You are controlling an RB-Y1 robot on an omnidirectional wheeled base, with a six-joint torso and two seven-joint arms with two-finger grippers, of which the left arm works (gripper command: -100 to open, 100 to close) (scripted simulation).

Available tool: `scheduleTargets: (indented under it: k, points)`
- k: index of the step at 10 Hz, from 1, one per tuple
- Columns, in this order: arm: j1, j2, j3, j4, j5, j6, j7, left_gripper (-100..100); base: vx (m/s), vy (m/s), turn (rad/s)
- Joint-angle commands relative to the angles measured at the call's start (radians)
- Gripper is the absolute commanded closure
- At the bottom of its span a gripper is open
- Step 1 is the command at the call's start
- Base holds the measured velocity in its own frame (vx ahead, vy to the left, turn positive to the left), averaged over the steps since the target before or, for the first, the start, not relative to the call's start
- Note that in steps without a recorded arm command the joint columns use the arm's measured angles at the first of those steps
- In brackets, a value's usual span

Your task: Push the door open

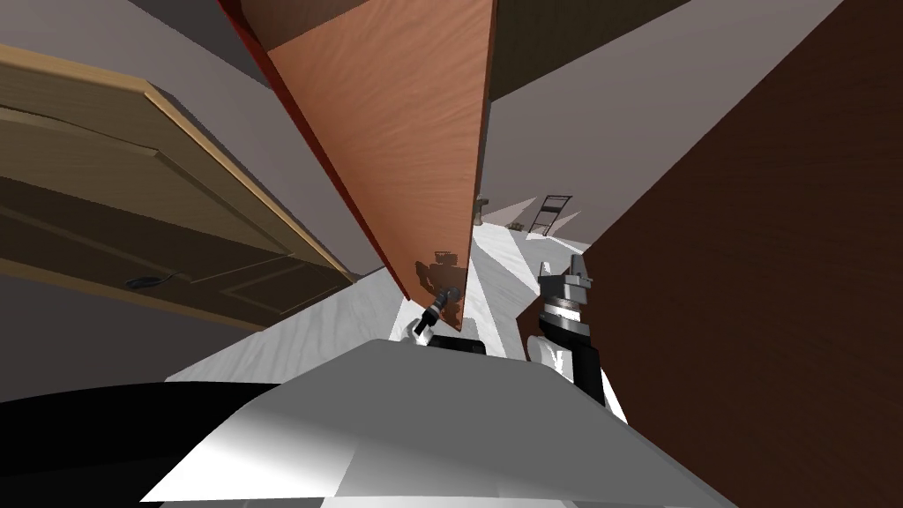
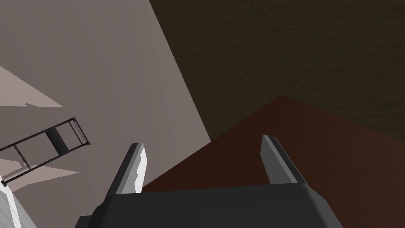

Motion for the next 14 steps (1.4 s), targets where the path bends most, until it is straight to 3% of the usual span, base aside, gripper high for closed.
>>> scheduleTargets:
  k: [1, 7, 9, 14]
  points:
    - [-0.001, 0.014, 0.028, -0.001, 0.013, -0.006, -0.010, 100, 0.119, -0.151, 0.068]
    - [-0.004, 0.006, 0.105, 0.006, 0.052, -0.001, -0.044, 100, 0.142, -0.150, 0.069]
    - [-0.005, -0.003, 0.134, 0.008, 0.066, 0.000, -0.057, 100, 0.155, -0.181, 0.086]
    - [-0.007, -0.025, 0.174, 0.011, 0.086, 0.002, -0.074, 100, 0.123, -0.137, 0.060]
